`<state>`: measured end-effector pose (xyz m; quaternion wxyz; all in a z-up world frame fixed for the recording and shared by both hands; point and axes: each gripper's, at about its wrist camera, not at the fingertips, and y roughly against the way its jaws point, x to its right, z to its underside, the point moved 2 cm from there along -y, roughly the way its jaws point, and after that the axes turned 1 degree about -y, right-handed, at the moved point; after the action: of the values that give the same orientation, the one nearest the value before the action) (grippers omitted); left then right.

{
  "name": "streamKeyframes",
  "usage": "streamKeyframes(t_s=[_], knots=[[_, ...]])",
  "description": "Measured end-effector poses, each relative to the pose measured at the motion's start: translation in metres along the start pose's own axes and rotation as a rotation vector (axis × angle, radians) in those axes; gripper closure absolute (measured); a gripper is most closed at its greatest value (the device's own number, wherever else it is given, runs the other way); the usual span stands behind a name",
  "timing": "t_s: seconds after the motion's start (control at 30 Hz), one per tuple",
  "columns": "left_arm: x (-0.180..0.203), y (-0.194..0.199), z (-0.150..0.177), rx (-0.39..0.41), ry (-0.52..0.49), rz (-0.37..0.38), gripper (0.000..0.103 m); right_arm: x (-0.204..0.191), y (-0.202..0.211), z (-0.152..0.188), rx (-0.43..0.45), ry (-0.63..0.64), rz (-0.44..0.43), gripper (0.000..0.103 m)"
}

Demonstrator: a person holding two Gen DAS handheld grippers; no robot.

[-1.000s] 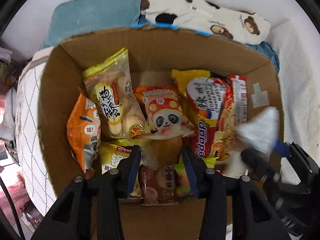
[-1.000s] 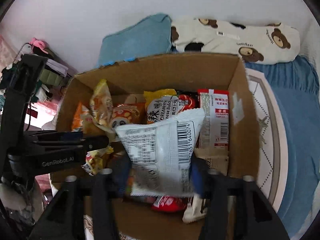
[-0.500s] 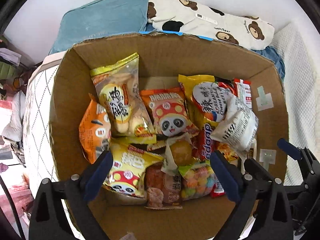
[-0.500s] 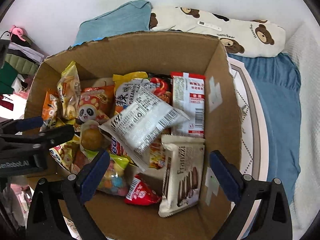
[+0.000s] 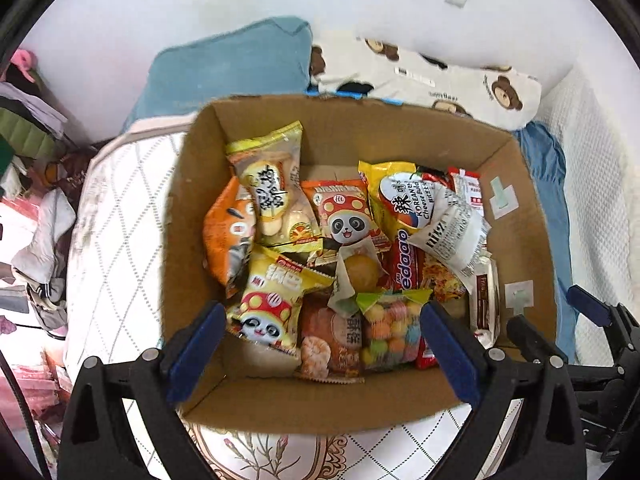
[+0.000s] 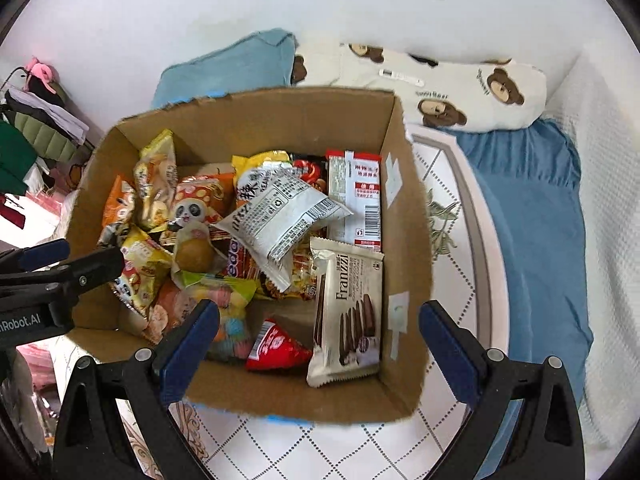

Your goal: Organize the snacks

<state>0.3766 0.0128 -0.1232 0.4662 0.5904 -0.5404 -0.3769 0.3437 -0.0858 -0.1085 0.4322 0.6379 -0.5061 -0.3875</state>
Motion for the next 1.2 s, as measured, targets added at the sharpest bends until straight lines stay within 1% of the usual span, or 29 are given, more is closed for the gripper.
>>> streamKeyframes(t_s=[0.13, 0.23, 0.3, 0.43, 0.6, 0.7, 0.87, 1.0, 1.07, 1.2], knots=[[-0.002, 0.024, 0.023, 0.063, 0.017, 0.002, 0.004, -0.001, 0.027, 0.014, 0.063, 0.000, -0.003, 0.001], [-0.003, 0.043, 0.041, 0.107, 0.023, 0.005, 0.004, -0.003, 0.054, 0.030, 0.126, 0.004, -0.005, 0.001], [-0.002, 0.060, 0.057, 0.146, 0.021, -0.011, 0.004, -0.005, 0.070, 0.040, 0.156, 0.004, -0.013, 0.001], [-0.003, 0.090, 0.087, 0.220, 0.034, -0.015, 0.004, -0.011, 0.107, 0.069, 0.224, 0.007, -0.030, 0.001], [-0.005, 0.129, 0.122, 0.309, 0.038, -0.031, 0.004, -0.016, 0.150, 0.106, 0.309, 0.010, -0.014, 0.000], [-0.007, 0.146, 0.142, 0.333, 0.046, -0.042, 0.004, -0.020, 0.175, 0.128, 0.358, 0.006, 0.005, 0.000], [-0.009, 0.166, 0.172, 0.370, 0.045, -0.067, 0.004, -0.025, 0.205, 0.158, 0.386, 0.008, 0.004, 0.000], [-0.007, 0.180, 0.188, 0.386, 0.034, -0.072, 0.004, -0.028, 0.226, 0.180, 0.404, 0.009, 0.002, 0.000], [-0.006, 0.187, 0.193, 0.398, 0.026, -0.080, 0.004, -0.028, 0.235, 0.187, 0.417, 0.010, 0.008, 0.000], [-0.007, 0.202, 0.204, 0.426, 0.028, -0.071, 0.004, -0.026, 0.256, 0.199, 0.448, 0.007, 0.008, 0.000]])
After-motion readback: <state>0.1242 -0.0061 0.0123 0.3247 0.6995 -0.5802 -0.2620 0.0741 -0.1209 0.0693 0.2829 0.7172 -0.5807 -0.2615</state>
